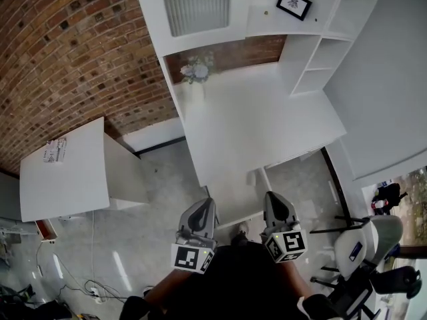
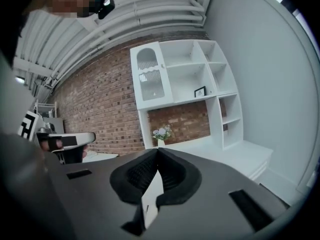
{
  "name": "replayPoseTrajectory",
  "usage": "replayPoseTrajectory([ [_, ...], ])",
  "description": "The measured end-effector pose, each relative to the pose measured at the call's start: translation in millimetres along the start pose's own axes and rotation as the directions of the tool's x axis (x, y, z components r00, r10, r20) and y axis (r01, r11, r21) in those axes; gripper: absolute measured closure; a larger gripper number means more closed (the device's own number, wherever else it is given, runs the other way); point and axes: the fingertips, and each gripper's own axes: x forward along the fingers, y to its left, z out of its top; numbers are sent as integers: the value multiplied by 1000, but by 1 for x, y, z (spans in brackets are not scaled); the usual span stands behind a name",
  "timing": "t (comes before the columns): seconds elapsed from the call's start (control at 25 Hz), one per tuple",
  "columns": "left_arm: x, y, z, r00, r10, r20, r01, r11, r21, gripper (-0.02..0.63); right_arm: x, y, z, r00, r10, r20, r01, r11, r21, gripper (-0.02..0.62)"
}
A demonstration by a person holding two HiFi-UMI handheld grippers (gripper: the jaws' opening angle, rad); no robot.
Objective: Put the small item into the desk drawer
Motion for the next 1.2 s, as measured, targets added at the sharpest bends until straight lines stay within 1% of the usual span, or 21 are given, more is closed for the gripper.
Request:
replayPoseTrajectory([
  [0.08, -2, -3, -4, 1000, -1, -6, 1, 1000, -13, 583, -9, 9, -4, 1000, -1, -11, 1, 1000, -27, 581],
  [0.24, -2, -11, -11, 1000, -16, -25, 15, 1000, -27, 583, -16, 9, -16, 1000, -7, -31, 7, 1000, 1, 581],
  [0.48, -1, -13, -14, 999, -14, -29, 13, 999, -30, 583, -19, 6, -14, 1000, -14, -8, 14, 1000, 11, 581],
  [0.96, 4, -16, -14, 999, -9, -31, 8, 1000, -29, 583, -19, 1, -15, 1000, -17, -18, 17, 1000, 0, 581],
  [1.2, 2, -14, -14, 999, -7, -35, 6, 999, -32, 583, -18, 4, -15, 1000, -7, -25, 8, 1000, 9, 581],
])
